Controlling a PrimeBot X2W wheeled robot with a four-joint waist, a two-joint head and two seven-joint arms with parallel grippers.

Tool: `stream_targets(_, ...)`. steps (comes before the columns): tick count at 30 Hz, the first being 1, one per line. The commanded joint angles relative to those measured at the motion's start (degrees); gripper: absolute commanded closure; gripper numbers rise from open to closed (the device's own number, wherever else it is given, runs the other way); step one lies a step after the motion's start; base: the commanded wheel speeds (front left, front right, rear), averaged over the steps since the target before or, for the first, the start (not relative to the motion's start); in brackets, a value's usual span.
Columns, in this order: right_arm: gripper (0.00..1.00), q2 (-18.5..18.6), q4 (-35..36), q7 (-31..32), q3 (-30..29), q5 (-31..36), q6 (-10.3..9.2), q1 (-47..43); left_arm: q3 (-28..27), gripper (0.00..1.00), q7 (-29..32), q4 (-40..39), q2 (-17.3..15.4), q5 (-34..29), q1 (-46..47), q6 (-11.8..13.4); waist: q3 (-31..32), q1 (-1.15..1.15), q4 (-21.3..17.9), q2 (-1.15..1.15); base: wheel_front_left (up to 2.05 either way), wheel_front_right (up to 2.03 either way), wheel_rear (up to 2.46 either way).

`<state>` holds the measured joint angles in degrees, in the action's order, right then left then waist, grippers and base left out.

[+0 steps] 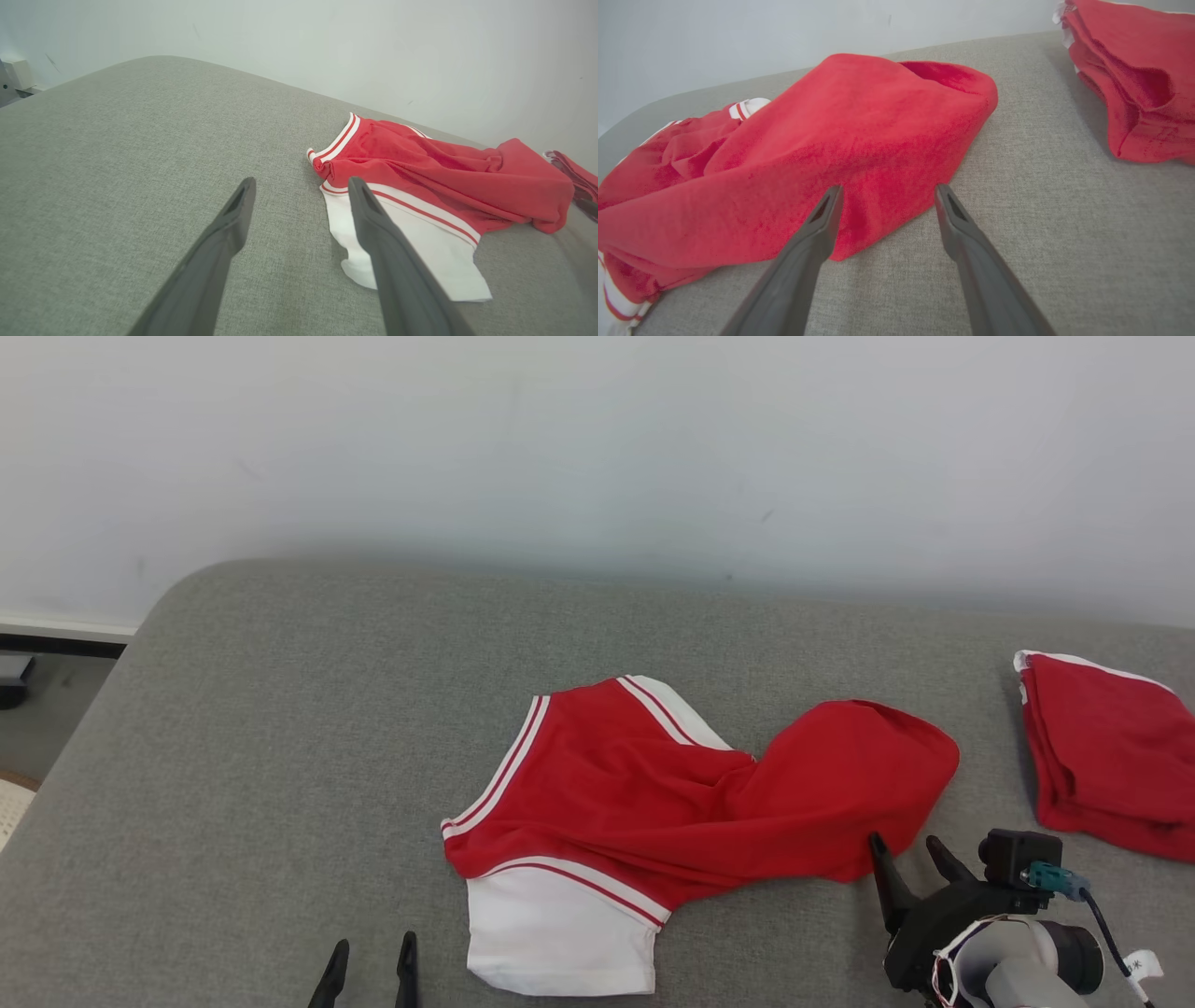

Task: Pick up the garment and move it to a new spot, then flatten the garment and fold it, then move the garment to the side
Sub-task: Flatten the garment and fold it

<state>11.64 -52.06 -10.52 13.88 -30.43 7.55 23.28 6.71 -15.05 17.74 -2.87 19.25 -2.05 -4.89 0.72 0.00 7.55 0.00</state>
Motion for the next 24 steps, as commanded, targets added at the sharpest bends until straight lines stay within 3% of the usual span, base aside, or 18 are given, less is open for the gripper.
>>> stream_targets(1,0.00,0.03,-2.35,0.07,0.44,1.28,-0.16,1.51,0.05,0.00,-0.17,0.16,-0.04,-0.65,0.27,0.01,-0.29,0.00,1.05,0.00,0.00,0.00,0.00)
stream_targets(13,0.00,-2.23,-17.45,1.49,0.80,4.55,-0.16,8.36,0.57,0.00,-0.17,0.35,-0.03,-0.82,1.03,0.07,-1.30,0.00,2.48,0.00,0.00,0.00,0.00)
stream_targets(14,0.57,-2.47,-18.12,0.97,0.69,4.45,-0.16,8.70,0.58,0.00,-0.17,0.33,-0.04,-0.79,1.12,0.12,-1.33,0.00,2.48,0.00,0.00,0.00,0.00)
stream_targets(15,0.84,-2.56,-18.58,0.40,0.61,4.51,-0.16,9.03,0.60,0.00,-0.17,0.32,-0.04,-0.80,1.18,0.14,-1.35,0.00,2.48,0.00,0.00,0.00,0.00)
stream_targets(16,1.00,-2.70,-18.85,0.01,0.62,4.63,-0.16,9.25,0.63,0.00,-0.17,0.34,-0.03,-0.84,1.23,0.14,-1.35,0.00,2.47,0.00,0.00,0.00,0.00)
stream_targets(24,1.00,-2.16,-16.37,-4.27,0.76,3.13,-0.16,7.70,-0.05,0.00,-0.17,0.40,-0.03,-1.03,0.46,0.18,-0.32,0.00,1.68,0.00,0.00,0.00,0.00)
